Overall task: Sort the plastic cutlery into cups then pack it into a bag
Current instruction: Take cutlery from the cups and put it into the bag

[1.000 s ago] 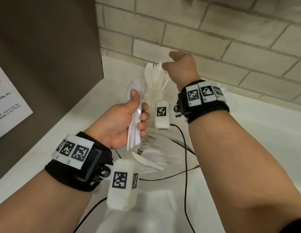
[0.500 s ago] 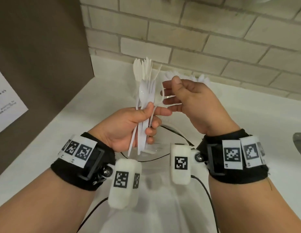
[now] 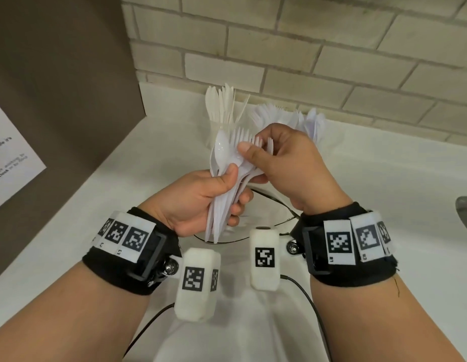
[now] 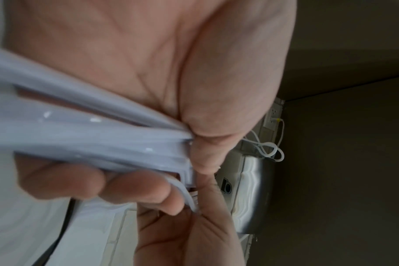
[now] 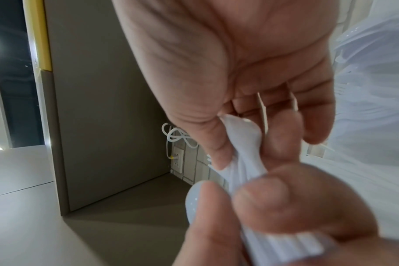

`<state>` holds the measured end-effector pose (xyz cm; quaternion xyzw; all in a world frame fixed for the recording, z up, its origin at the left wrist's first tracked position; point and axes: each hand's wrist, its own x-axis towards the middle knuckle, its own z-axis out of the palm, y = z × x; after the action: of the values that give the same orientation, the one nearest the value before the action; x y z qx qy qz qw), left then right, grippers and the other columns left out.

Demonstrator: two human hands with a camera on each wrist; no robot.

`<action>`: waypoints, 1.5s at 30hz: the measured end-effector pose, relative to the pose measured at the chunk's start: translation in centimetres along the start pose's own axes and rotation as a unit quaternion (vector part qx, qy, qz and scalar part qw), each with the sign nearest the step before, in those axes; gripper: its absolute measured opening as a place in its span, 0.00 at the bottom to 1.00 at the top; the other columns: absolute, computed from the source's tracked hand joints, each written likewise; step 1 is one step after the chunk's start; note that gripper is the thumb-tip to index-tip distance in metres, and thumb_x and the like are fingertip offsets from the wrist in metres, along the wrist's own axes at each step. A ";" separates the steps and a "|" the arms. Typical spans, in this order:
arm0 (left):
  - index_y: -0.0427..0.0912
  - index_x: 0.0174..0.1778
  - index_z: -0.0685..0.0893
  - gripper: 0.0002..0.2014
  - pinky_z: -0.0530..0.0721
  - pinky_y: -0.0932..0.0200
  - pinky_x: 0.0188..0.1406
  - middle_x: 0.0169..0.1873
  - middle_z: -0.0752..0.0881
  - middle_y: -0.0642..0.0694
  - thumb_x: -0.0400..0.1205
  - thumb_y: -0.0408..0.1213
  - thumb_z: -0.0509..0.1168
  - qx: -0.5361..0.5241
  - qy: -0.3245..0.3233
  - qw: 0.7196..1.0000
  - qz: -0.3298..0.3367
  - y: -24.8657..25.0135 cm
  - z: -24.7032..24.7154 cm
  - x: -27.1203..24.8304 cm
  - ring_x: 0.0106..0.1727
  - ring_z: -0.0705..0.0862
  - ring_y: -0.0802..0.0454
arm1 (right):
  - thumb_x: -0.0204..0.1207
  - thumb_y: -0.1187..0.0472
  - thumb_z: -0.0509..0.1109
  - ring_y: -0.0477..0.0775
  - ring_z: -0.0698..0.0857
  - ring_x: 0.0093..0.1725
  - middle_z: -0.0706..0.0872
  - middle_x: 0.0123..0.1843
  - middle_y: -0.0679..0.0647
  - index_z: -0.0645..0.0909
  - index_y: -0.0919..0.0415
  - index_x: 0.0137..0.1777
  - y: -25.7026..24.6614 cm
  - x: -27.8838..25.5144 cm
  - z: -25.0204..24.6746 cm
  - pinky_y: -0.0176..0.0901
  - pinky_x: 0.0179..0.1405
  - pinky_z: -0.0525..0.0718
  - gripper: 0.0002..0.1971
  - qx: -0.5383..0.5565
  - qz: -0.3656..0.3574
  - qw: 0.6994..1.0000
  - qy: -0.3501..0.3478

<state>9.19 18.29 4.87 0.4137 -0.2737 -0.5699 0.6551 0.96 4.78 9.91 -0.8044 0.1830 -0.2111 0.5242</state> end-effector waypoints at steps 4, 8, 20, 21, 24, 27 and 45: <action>0.45 0.55 0.86 0.17 0.76 0.56 0.33 0.37 0.87 0.42 0.82 0.51 0.59 0.061 0.076 0.995 0.021 -0.1 0.6 0.2 0.29 0.76 0.52 | 0.75 0.57 0.74 0.68 0.88 0.40 0.86 0.41 0.70 0.79 0.61 0.41 0.5 0.1 0.3 0.60 0.36 0.90 0.09 -0.002 -0.001 0.999 0.034; 0.40 0.62 0.82 0.23 0.79 0.56 0.34 0.42 0.90 0.39 0.80 0.51 0.56 0.051 0.096 0.994 0.017 0.1 0.7 0.2 0.31 0.80 0.51 | 0.81 0.55 0.67 0.69 0.88 0.44 0.85 0.46 0.73 0.81 0.73 0.47 0.8 0.3 0.0 0.57 0.38 0.91 0.17 0.022 0.019 0.999 0.041; 0.40 0.53 0.83 0.15 0.75 0.58 0.30 0.35 0.85 0.43 0.82 0.48 0.60 0.025 0.100 0.994 0.032 -0.4 0.5 0.2 0.29 0.77 0.54 | 0.80 0.56 0.68 0.50 0.86 0.37 0.89 0.40 0.55 0.85 0.63 0.50 1.5 0.0 -0.2 0.54 0.54 0.86 0.10 0.097 0.099 0.989 -0.054; 0.40 0.52 0.83 0.15 0.74 0.58 0.31 0.34 0.85 0.43 0.81 0.48 0.60 0.032 0.109 0.993 0.036 -0.4 0.6 0.2 0.29 0.77 0.54 | 0.80 0.55 0.68 0.51 0.86 0.39 0.89 0.41 0.56 0.85 0.64 0.51 1.6 -0.1 -0.3 0.54 0.55 0.85 0.11 0.112 0.111 0.985 -0.075; 0.41 0.51 0.85 0.15 0.78 0.57 0.34 0.37 0.88 0.43 0.79 0.48 0.61 0.063 0.147 0.986 0.047 -0.4 0.9 0.4 0.31 0.81 0.54 | 0.82 0.56 0.67 0.59 0.85 0.43 0.88 0.45 0.62 0.84 0.69 0.55 1.7 -0.3 0.2 0.52 0.51 0.84 0.15 0.145 0.126 0.974 -0.116; 0.39 0.61 0.84 0.21 0.87 0.52 0.46 0.51 0.89 0.38 0.79 0.47 0.61 0.081 0.162 0.983 0.040 -0.5 1.0 0.5 0.44 0.89 0.49 | 0.83 0.58 0.64 0.60 0.88 0.46 0.90 0.45 0.61 0.85 0.67 0.52 1.9 0.0 0.8 0.53 0.50 0.86 0.12 0.226 0.148 0.960 -0.070; 0.46 0.62 0.81 0.20 0.69 0.63 0.24 0.42 0.75 0.47 0.78 0.50 0.60 -0.009 0.058 0.997 -0.043 -0.4 -0.7 0.3 0.22 0.66 0.58 | 0.71 0.59 0.77 0.46 0.68 0.15 0.87 0.25 0.55 0.81 0.65 0.39 1.4 -0.4 0.0 0.38 0.20 0.61 0.10 0.146 0.136 0.977 -0.077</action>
<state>9.65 18.15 4.10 0.4517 -0.2123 -0.5749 0.6484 0.55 4.42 8.53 -0.7008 0.2172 -0.1001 0.6721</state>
